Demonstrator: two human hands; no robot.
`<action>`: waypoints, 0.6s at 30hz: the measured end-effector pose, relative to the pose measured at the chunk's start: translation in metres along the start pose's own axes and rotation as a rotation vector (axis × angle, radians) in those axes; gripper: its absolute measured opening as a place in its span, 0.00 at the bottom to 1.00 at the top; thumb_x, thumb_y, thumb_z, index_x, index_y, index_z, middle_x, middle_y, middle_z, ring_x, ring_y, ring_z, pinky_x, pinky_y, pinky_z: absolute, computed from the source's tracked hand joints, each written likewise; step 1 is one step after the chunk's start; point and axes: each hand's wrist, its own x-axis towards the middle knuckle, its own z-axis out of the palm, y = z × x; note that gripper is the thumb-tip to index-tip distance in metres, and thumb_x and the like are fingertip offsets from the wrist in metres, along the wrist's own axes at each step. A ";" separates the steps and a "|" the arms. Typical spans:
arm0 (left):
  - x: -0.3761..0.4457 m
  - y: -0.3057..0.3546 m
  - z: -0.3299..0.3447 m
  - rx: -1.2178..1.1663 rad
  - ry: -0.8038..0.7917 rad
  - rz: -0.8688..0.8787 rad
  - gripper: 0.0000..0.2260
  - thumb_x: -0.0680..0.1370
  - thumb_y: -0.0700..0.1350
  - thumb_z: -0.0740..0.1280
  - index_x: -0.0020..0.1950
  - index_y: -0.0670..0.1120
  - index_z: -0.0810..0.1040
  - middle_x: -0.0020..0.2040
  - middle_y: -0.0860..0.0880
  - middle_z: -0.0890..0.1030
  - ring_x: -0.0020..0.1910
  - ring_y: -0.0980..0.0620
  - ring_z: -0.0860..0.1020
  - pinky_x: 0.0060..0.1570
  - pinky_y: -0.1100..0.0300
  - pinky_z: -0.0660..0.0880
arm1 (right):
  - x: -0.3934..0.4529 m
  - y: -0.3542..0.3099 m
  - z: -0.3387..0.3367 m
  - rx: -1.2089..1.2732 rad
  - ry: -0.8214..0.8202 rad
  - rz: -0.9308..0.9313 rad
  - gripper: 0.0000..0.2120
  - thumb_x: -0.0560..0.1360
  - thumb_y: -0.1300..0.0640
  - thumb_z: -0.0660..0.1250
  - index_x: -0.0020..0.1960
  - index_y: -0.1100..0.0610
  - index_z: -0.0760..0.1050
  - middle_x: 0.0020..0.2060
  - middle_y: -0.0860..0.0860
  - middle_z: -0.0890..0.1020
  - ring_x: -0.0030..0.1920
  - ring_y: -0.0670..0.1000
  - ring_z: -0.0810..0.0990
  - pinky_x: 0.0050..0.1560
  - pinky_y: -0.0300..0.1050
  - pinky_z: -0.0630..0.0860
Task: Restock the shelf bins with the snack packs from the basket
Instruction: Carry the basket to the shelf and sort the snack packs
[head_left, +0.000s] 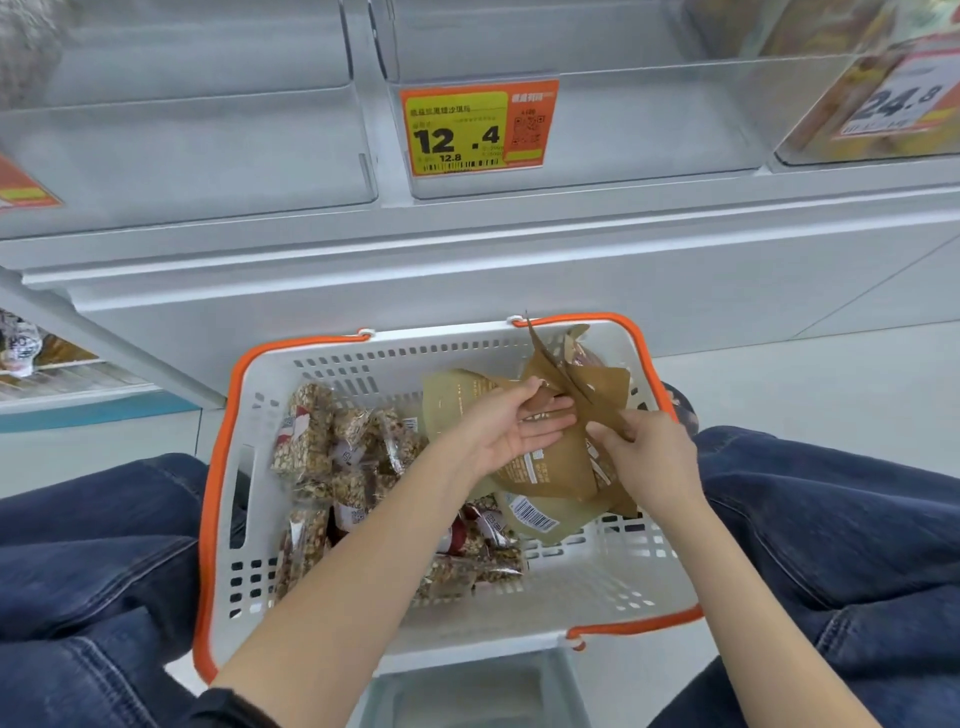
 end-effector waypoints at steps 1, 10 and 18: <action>0.002 -0.003 -0.001 -0.008 0.007 0.004 0.13 0.81 0.45 0.60 0.40 0.41 0.75 0.45 0.43 0.84 0.48 0.45 0.82 0.54 0.50 0.77 | 0.001 0.002 0.002 0.017 -0.016 -0.001 0.13 0.77 0.52 0.65 0.44 0.61 0.81 0.37 0.53 0.83 0.39 0.53 0.79 0.40 0.46 0.75; 0.020 -0.020 0.003 0.365 0.212 0.096 0.16 0.80 0.45 0.57 0.33 0.46 0.73 0.36 0.51 0.79 0.40 0.54 0.75 0.44 0.56 0.70 | 0.009 0.004 0.046 0.040 -0.014 -0.041 0.09 0.75 0.55 0.68 0.37 0.52 0.72 0.28 0.44 0.72 0.34 0.52 0.74 0.28 0.40 0.60; 0.013 -0.007 -0.005 0.682 0.093 0.037 0.17 0.82 0.47 0.54 0.39 0.47 0.78 0.40 0.51 0.81 0.49 0.53 0.78 0.50 0.57 0.64 | 0.019 0.007 0.080 -0.102 0.071 0.061 0.12 0.69 0.41 0.70 0.47 0.47 0.75 0.48 0.47 0.76 0.47 0.53 0.76 0.35 0.44 0.69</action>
